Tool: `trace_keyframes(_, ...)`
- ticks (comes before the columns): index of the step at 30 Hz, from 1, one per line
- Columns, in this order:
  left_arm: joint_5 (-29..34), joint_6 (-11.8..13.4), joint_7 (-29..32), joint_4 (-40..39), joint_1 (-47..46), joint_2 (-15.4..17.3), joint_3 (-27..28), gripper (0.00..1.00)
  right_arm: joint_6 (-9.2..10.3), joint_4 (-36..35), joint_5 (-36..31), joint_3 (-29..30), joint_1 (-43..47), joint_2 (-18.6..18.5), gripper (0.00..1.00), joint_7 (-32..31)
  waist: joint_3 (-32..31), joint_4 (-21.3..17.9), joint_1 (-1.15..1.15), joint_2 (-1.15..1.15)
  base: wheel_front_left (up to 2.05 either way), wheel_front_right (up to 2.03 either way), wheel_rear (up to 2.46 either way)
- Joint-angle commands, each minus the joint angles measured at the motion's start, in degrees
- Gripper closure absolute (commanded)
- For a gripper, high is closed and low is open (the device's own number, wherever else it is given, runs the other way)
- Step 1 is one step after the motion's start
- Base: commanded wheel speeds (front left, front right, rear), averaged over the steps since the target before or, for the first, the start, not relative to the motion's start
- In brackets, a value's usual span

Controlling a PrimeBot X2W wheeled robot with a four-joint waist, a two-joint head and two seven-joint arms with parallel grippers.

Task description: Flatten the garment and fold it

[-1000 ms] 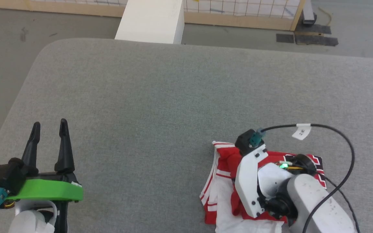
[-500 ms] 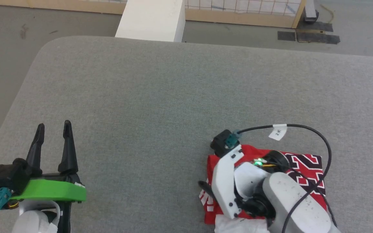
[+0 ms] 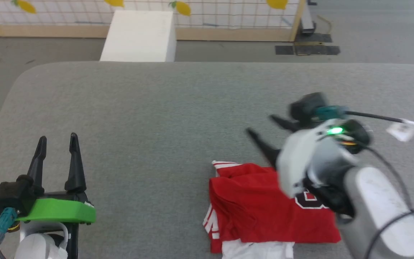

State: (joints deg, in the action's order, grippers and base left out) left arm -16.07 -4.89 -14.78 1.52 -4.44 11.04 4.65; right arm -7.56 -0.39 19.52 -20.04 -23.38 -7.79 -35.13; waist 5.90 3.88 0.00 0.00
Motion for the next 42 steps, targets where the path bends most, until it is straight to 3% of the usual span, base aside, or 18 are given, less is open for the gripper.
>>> trace_keyframes(1, 0.7, 0.5, -0.2, -0.5, 0.4, 0.1, 0.1, 0.0, 0.08, -1.0, -1.9, 2.7, 2.2, -0.5, 0.0, 0.6, -0.6, -2.3, 0.0, 0.0, 0.0, 0.0, 0.0)
trace_keyframes(7, 1.6, 0.8, -0.2, -1.2, 0.9, -0.5, -0.3, 0.0, 0.08, -2.8, -6.9, 13.2, 10.1, -1.0, 0.0, -1.4, 0.0, -3.5, 0.0, 0.0, 0.0, 0.0, 0.0)
trace_keyframes(12, 1.7, 0.7, -0.2, -1.6, 1.3, -0.9, -0.2, 0.0, 0.08, -2.1, -8.2, 16.4, 16.1, -0.7, 0.0, -4.9, 0.7, -3.4, 0.0, 0.0, 0.0, 0.0, 0.0)
trace_keyframes(19, 1.5, 0.8, -0.2, -1.9, 1.9, -0.9, 0.2, 0.0, 0.08, 1.8, -9.1, 16.6, 19.5, 0.3, 0.0, -8.9, 1.4, -2.6, 0.0, 0.0, 0.0, 0.0, 0.0)
trace_keyframes(30, 1.0, 0.6, -0.2, -2.0, 1.1, -1.2, 0.0, 0.0, 0.08, 12.4, -8.8, 13.6, 17.7, -0.3, 0.0, -6.3, 3.3, -0.7, 0.0, 0.0, 0.0, 0.0, 0.0)
trace_keyframes(31, 1.0, 0.6, -0.2, -2.0, 1.1, -1.2, -0.1, 0.0, 0.08, 13.1, -8.5, 13.4, 17.5, -0.4, 0.46, -6.2, 3.4, -0.7, 0.0, 0.0, 0.0, 0.0, 0.0)
trace_keyframes(32, 1.0, 0.6, -0.2, -1.9, 1.1, -1.2, -0.1, 0.0, 0.08, 13.5, -8.4, 13.3, 17.2, -0.5, 0.68, -6.0, 3.4, -0.6, 0.0, 0.0, 0.0, 0.0, 0.0)
trace_keyframes(33, 0.9, 0.6, -0.2, -1.8, 1.1, -1.2, -0.2, 0.0, 0.08, 13.8, -8.3, 12.8, 16.8, -0.9, 0.97, -5.8, 3.3, -0.6, 0.0, 0.0, 0.0, 0.0, 0.0)
trace_keyframes(38, 0.7, 0.8, -0.2, -1.5, 0.9, -1.4, -0.4, 0.0, 0.08, 11.9, -7.6, 9.7, 14.7, -3.6, 1.0, -6.2, 2.8, -0.8, 0.0, 0.0, 0.0, 0.0, 0.0)
trace_keyframes(42, 0.4, 0.8, -0.2, -1.5, 1.0, -1.5, -0.8, 0.0, 0.08, 6.1, -6.4, 4.5, 12.1, -7.9, 1.0, -8.4, 2.3, -2.6, 0.0, 0.0, 0.0, 0.0, 0.0)
